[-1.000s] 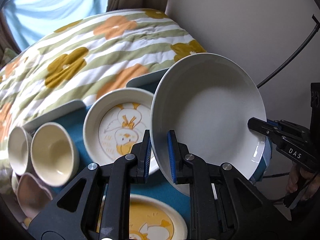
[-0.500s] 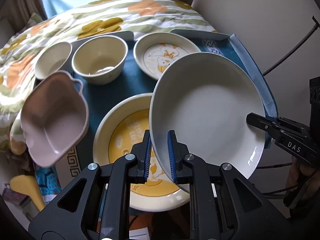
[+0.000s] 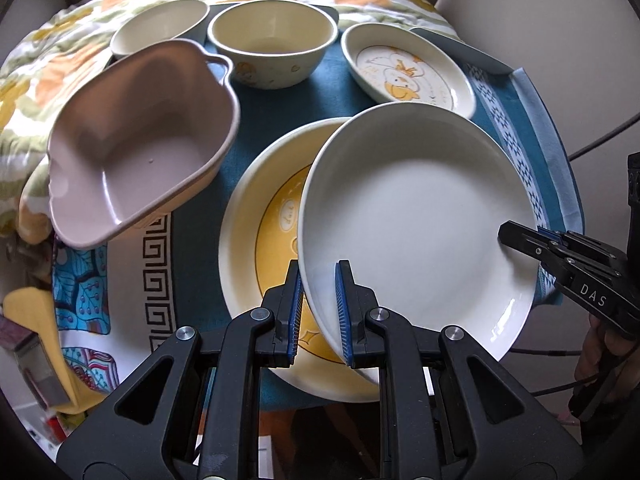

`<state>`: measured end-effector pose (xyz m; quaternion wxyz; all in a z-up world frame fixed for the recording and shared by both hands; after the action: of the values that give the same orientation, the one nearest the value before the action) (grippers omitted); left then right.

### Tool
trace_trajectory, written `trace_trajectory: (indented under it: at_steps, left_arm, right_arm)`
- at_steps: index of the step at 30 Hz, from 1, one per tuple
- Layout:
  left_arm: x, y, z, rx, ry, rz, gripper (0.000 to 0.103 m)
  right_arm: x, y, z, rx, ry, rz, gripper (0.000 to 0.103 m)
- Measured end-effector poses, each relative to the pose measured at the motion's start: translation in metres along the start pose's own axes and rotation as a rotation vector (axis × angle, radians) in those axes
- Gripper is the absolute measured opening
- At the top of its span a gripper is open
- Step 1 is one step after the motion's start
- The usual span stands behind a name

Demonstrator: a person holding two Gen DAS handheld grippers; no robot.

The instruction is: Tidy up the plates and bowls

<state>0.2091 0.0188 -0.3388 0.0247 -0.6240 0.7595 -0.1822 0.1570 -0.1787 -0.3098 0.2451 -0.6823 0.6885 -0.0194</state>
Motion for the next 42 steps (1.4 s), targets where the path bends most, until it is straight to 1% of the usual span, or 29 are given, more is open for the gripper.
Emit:
trace_trajectory:
  at_steps: [6, 12, 19, 22, 30, 36, 42]
  left_arm:
    - [-0.006, 0.002, 0.01, -0.019, -0.011, -0.035, 0.014]
    - [-0.012, 0.002, 0.02, -0.03, -0.027, -0.049, 0.014]
    - [-0.011, 0.005, 0.027, -0.023, -0.072, -0.018, 0.014]
    - [-0.008, 0.003, 0.027, -0.012, -0.1, 0.007, 0.014]
    - [0.001, -0.002, 0.026, 0.015, -0.225, 0.108, 0.014]
    - [-0.002, -0.002, 0.023, 0.029, -0.296, 0.155, 0.014]
    - [0.001, -0.001, 0.02, 0.037, -0.359, 0.197, 0.014]
  right_arm:
    - [-0.005, 0.0, 0.01, -0.028, 0.009, -0.026, 0.013]
    - [-0.012, 0.001, 0.016, -0.038, 0.019, -0.058, 0.013]
    - [-0.016, 0.001, 0.017, -0.034, 0.057, -0.094, 0.013]
    - [-0.016, 0.001, 0.017, -0.033, 0.068, -0.103, 0.013]
    - [-0.017, -0.001, 0.017, -0.03, 0.105, -0.145, 0.013]
    - [-0.02, -0.002, 0.02, -0.036, 0.126, -0.176, 0.013]
    - [-0.025, -0.002, 0.022, -0.047, 0.173, -0.239, 0.013]
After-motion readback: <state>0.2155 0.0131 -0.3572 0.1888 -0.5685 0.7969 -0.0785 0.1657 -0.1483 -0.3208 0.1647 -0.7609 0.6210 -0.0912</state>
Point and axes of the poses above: each gripper's, at about its wrist camera, not at the fingertips, and z roughly the way its jaws point, x to its right, y to its underside, the point moved 8 cm from there along z, roughly the way its jaws point, and after that the axes turned 1 degree about z, right-handed, at the moved point
